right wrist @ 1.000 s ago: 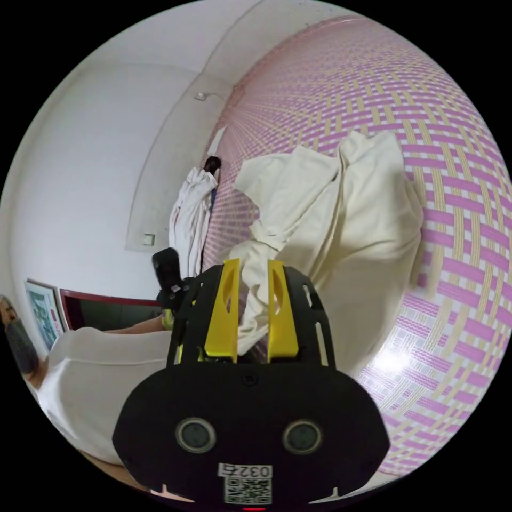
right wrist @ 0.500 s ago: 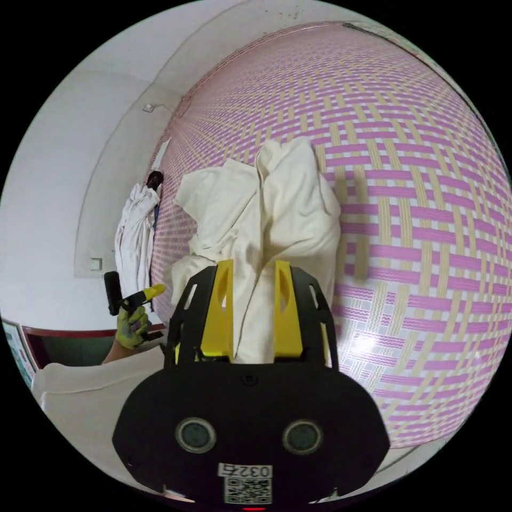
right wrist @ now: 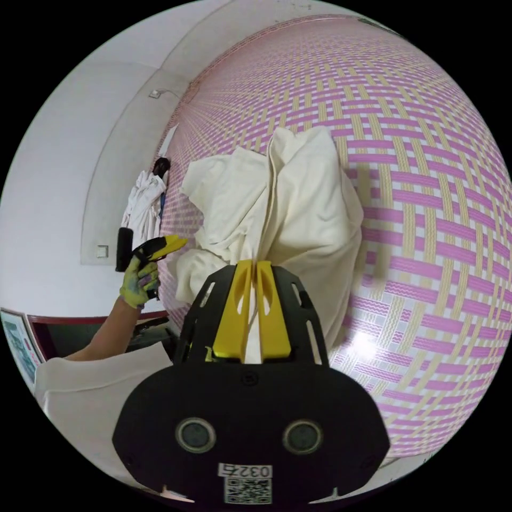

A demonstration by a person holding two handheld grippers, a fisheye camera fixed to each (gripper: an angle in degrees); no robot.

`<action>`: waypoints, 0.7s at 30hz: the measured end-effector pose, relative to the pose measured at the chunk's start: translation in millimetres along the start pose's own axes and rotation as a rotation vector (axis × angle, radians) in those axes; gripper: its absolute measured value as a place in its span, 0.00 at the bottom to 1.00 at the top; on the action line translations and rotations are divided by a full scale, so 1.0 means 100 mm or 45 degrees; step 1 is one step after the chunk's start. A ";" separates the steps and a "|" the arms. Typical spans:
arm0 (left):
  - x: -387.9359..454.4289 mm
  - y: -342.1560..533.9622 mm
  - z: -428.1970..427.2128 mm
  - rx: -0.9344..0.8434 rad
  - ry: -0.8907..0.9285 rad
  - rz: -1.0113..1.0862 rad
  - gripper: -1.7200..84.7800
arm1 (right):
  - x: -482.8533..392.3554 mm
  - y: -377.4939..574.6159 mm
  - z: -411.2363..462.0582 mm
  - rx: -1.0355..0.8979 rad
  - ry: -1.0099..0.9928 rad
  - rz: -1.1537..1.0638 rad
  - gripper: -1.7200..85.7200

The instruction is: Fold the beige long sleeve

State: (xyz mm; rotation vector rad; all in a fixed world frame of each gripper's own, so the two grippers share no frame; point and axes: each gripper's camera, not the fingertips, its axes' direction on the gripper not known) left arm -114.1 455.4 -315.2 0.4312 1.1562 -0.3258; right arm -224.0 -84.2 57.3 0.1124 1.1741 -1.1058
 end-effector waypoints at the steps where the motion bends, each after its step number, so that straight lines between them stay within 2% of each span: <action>1: 0.02 -0.06 0.04 -0.030 -0.012 0.007 0.11 | 0.02 0.03 -0.04 0.013 -0.021 -0.002 0.01; 3: 0.12 -0.21 0.23 -0.159 -0.136 0.041 0.11 | 0.14 0.19 -0.23 0.081 -0.120 -0.004 0.01; 8: 0.41 -0.27 0.49 -0.265 -0.327 0.207 0.06 | 0.36 0.73 -0.66 0.251 -0.289 -0.033 0.01; 10: 0.47 -0.29 0.54 -0.290 -0.339 0.261 0.02 | 0.47 1.02 -0.80 0.317 -0.319 -0.011 0.01; 13: 0.64 -0.38 0.29 -0.210 -0.095 0.349 0.01 | 0.68 1.55 -1.01 0.422 -0.352 0.060 0.01; 15: 0.95 -0.49 -0.17 -0.015 0.335 0.460 0.01 | 0.77 1.96 -1.17 0.506 -0.357 0.084 0.01; 17: 1.36 -0.56 -0.46 0.023 0.475 0.574 0.01 | 0.78 2.22 -1.28 0.567 -0.360 0.075 0.01; 19: 2.03 -0.49 -0.73 0.029 0.557 0.827 0.01 | 0.75 2.41 -1.36 0.597 -0.341 0.064 0.02; 21: 3.08 -0.08 -1.14 0.057 0.622 1.282 0.01 | 0.68 2.53 -1.39 0.535 -0.259 0.087 0.05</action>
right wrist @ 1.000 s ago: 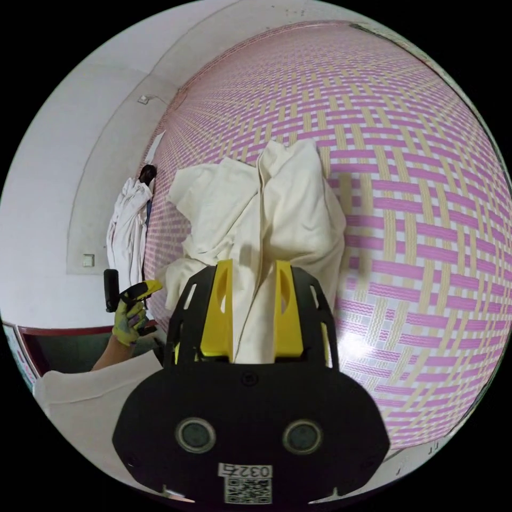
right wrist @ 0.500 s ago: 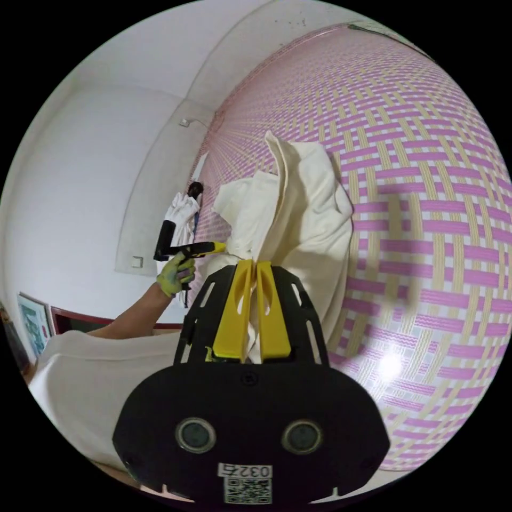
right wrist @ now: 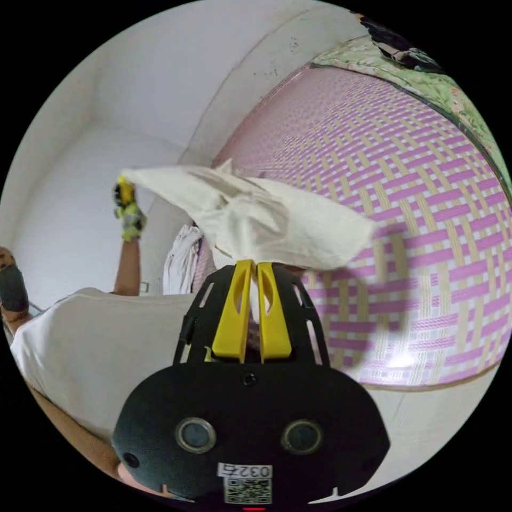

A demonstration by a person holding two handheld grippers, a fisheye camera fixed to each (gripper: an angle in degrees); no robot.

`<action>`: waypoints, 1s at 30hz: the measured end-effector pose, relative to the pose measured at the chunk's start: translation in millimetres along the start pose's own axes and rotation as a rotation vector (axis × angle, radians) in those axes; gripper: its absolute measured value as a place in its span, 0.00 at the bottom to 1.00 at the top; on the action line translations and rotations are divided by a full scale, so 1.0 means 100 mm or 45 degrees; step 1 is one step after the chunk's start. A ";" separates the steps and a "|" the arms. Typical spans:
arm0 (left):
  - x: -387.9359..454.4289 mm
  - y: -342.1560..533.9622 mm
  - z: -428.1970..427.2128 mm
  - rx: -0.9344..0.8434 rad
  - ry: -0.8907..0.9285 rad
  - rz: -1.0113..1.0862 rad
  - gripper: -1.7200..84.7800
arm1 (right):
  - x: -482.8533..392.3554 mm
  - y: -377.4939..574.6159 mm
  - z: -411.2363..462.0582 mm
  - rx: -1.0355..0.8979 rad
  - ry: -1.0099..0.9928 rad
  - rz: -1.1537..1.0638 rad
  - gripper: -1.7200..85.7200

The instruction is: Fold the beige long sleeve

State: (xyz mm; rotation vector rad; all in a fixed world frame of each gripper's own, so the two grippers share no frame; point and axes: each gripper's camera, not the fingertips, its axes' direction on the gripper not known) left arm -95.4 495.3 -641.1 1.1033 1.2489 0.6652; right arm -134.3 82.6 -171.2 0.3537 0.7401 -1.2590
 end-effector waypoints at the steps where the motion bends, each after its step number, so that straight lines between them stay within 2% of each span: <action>1: 0.27 -0.14 0.05 -0.027 0.010 0.130 0.01 | -0.02 0.01 -0.01 -0.020 0.038 0.009 0.06; 3: 1.25 -0.46 0.27 -0.181 -0.007 0.608 0.01 | -0.21 0.06 -0.15 0.041 0.136 -0.011 0.11; 6: 1.89 -0.46 0.46 -0.264 0.039 0.875 0.01 | -0.61 0.10 -0.49 0.311 0.153 -0.113 0.13; 9: 1.91 -0.31 0.66 -0.331 0.078 0.819 0.01 | -1.23 0.09 -0.67 0.466 0.181 -0.359 0.14; 13: 1.75 -0.05 0.86 -0.451 0.136 0.711 0.01 | -2.14 0.03 -0.51 0.451 0.129 -0.861 0.16; 15: 1.82 0.16 1.05 -0.568 0.162 0.716 0.01 | -2.71 -0.01 -0.28 0.363 0.131 -1.131 0.16; 19: 2.08 0.49 1.29 -0.708 0.298 0.816 0.01 | -3.40 -0.10 0.10 0.209 0.126 -1.438 0.17; 21: 2.16 0.69 1.40 -0.763 0.347 0.810 0.01 | -3.71 -0.18 0.38 0.020 0.002 -1.592 0.15; 25: 1.93 1.07 1.62 -0.878 0.309 0.617 0.01 | -3.90 -0.40 0.95 -0.290 0.008 -1.589 0.12; 28: 1.48 1.55 1.85 -0.899 0.246 0.306 0.00 | -3.78 -0.69 1.42 -0.389 -0.006 -1.364 0.09; 30: 1.01 2.04 2.02 -0.889 0.142 -0.002 0.00 | -3.55 -0.99 1.92 -0.510 0.042 -1.057 0.08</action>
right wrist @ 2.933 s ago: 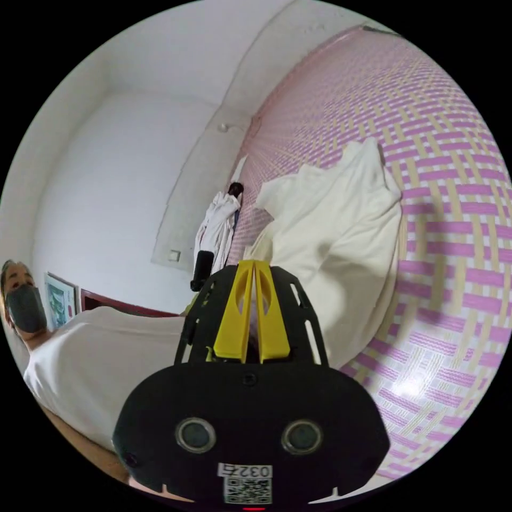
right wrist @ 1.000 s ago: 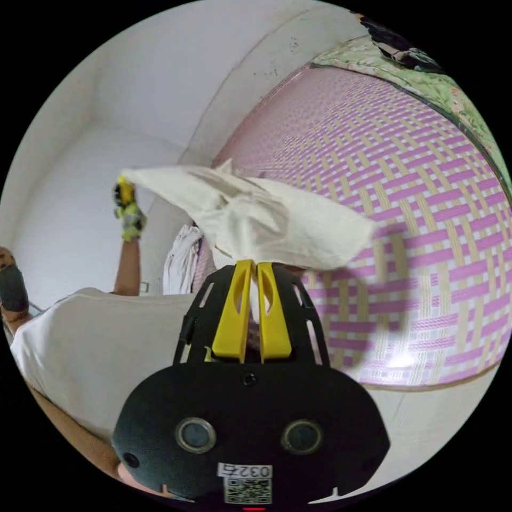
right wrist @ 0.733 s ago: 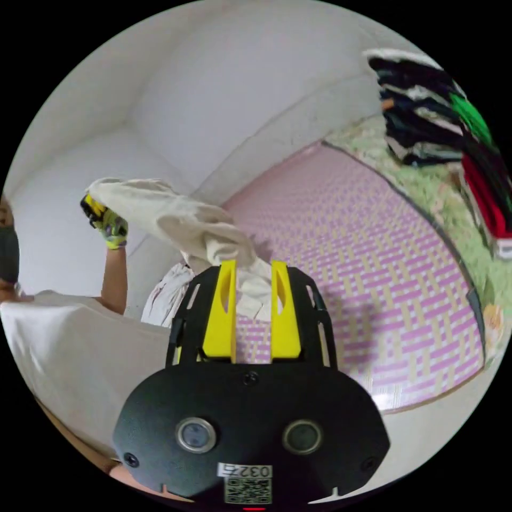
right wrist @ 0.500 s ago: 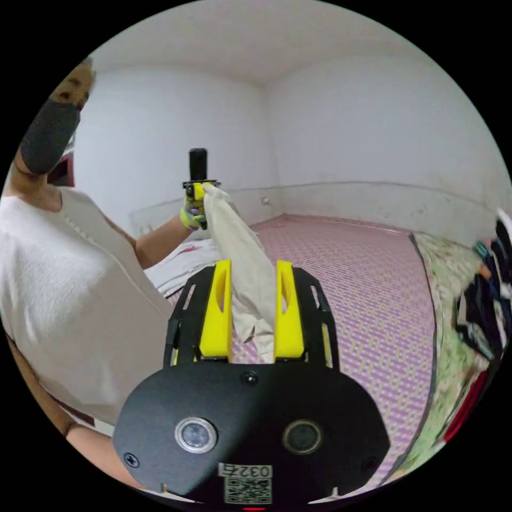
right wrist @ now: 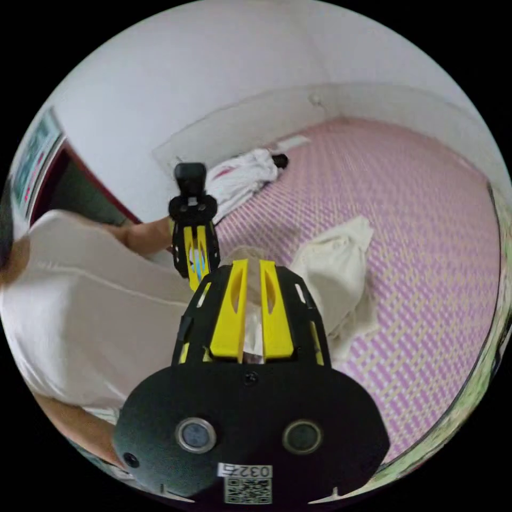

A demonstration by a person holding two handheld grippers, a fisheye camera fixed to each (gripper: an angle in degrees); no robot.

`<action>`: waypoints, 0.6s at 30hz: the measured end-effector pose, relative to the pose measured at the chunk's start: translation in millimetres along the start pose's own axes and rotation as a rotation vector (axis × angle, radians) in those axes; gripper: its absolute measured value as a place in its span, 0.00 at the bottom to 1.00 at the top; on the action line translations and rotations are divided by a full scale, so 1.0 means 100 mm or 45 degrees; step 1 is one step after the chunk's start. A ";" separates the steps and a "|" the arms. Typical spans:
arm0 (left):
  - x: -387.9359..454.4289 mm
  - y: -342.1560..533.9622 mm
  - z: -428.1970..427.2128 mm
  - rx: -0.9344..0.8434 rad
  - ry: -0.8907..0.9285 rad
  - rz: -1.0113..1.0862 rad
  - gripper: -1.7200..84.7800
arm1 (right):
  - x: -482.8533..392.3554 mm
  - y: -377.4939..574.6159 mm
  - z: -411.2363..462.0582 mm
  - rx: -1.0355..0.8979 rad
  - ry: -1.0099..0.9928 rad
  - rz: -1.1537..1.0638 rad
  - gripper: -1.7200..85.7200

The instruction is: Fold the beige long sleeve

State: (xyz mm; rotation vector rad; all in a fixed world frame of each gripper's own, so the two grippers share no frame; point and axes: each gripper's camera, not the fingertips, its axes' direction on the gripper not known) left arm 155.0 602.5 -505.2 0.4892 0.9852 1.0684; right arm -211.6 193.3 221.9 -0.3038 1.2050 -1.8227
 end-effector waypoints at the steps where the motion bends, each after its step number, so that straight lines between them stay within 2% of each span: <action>1: -0.14 0.08 0.10 0.003 0.008 -0.099 0.00 | 0.11 -0.05 0.13 -0.051 -0.004 0.074 0.08; 3: -0.59 0.47 0.37 0.067 0.044 -0.428 0.00 | 0.32 -0.19 0.63 -0.201 -0.006 0.188 0.08; 4: -0.65 0.58 0.39 0.108 0.052 -0.487 0.00 | 0.35 -0.23 0.75 -0.226 -0.008 0.198 0.08; 7: -0.61 1.11 0.26 0.423 0.092 -0.589 0.02 | 0.41 -0.39 1.28 -0.349 -0.011 0.239 0.09; 10: -0.52 1.76 0.08 0.665 -0.001 -0.785 0.04 | 0.40 -0.55 1.74 -0.462 0.008 0.221 0.09; 12: -0.49 2.36 0.02 0.829 -0.081 -1.028 0.04 | 0.36 -0.69 2.06 -0.580 0.041 0.197 0.10; 15: -0.37 2.90 0.09 0.968 -0.108 -1.206 0.05 | 0.30 -0.83 2.31 -0.634 -0.003 0.164 0.10; 18: -0.28 3.07 0.24 0.977 -0.153 -1.288 0.06 | 0.33 -0.96 2.42 -0.649 -0.075 0.172 0.11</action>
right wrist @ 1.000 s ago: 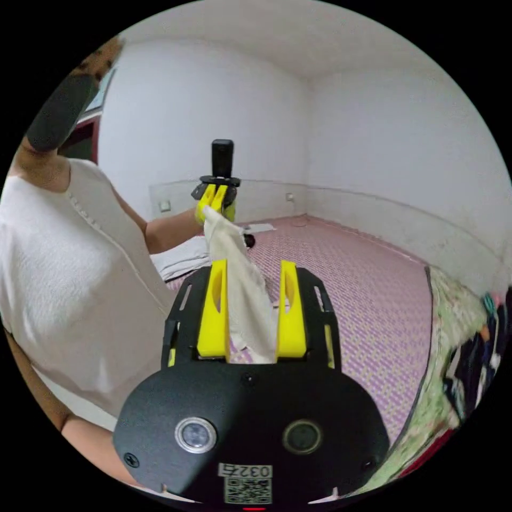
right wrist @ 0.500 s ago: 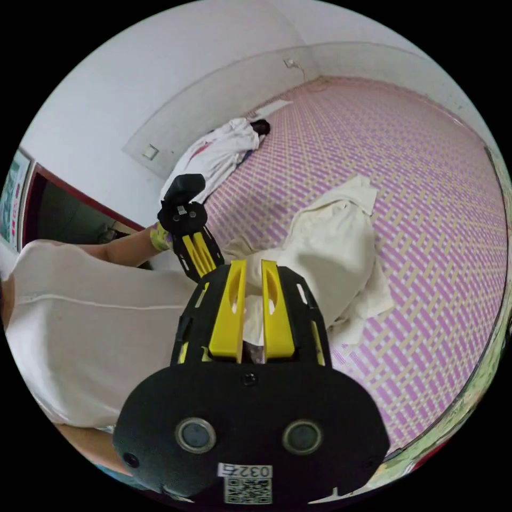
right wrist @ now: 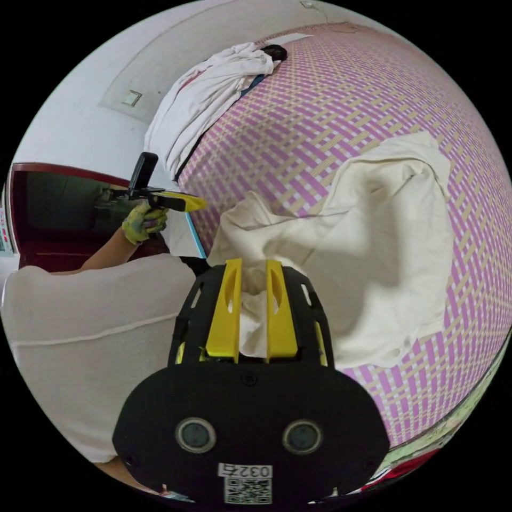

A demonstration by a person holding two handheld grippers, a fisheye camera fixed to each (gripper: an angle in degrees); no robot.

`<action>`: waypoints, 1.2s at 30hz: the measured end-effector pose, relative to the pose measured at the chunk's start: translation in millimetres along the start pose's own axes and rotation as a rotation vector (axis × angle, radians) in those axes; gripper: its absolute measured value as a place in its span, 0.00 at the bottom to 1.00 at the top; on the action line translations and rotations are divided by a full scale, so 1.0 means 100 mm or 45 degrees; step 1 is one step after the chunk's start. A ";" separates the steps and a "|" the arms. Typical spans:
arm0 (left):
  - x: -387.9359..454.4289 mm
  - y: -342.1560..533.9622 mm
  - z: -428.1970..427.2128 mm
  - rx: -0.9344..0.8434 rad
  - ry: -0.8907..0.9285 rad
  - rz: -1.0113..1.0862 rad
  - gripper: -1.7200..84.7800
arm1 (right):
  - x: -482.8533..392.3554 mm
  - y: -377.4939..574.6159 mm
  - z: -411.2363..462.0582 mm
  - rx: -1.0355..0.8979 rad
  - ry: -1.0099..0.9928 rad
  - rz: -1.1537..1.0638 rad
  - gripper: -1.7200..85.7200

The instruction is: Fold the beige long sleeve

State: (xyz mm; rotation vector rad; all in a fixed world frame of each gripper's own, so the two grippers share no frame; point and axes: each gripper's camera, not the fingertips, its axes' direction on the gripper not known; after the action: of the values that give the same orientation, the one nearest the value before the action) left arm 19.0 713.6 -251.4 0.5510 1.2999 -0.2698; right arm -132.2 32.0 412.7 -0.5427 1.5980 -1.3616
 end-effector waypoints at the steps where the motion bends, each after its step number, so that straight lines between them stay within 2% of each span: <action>1: -0.01 0.02 0.03 -0.002 -0.003 -0.005 0.07 | 0.00 -0.03 0.01 -0.015 0.007 0.002 0.11; 6: -0.03 -0.08 0.20 0.088 -0.020 0.014 0.09 | 0.16 -0.13 0.13 -0.127 0.135 0.115 0.11; 9: -0.02 -0.30 0.21 0.135 0.024 0.041 0.09 | 0.30 0.02 0.18 -0.112 0.104 0.203 0.11; 11: 0.03 -0.46 0.29 0.083 0.004 0.086 0.09 | 0.35 0.13 0.21 -0.095 0.137 0.252 0.12; 15: 0.22 -0.74 0.55 -0.084 -0.206 0.228 0.11 | 0.28 0.31 0.22 0.000 0.225 0.299 0.13; 18: 0.38 -0.82 0.69 -0.155 -0.152 0.368 0.12 | 0.18 0.31 0.32 0.006 0.335 0.297 0.13; 21: 0.40 -0.85 0.89 -0.286 -0.196 0.392 0.10 | 0.15 0.32 0.45 0.001 0.444 0.317 0.12; 25: 0.38 -0.83 0.98 -0.351 -0.175 0.395 0.06 | 0.12 0.45 0.50 0.019 0.579 0.303 0.08; 28: 0.34 -0.76 0.79 -0.288 -0.007 0.386 0.05 | 0.20 0.74 0.44 0.085 0.533 0.335 0.05; 31: 0.27 -0.70 0.36 -0.138 0.281 0.383 0.04 | 0.35 1.18 0.31 0.223 0.349 0.408 0.02; 34: 0.22 -0.68 -0.16 0.052 0.549 0.375 0.03 | 0.52 1.79 0.04 0.442 0.059 0.494 0.01; 36: 0.28 -0.69 -0.55 0.193 0.742 0.413 0.03 | 0.67 2.35 -0.23 0.672 -0.197 0.540 0.01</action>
State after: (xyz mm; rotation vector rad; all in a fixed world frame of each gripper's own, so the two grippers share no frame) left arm -53.4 688.0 -303.8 1.0073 1.7277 0.0738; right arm -129.0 57.1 168.0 0.0141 1.0838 -1.3035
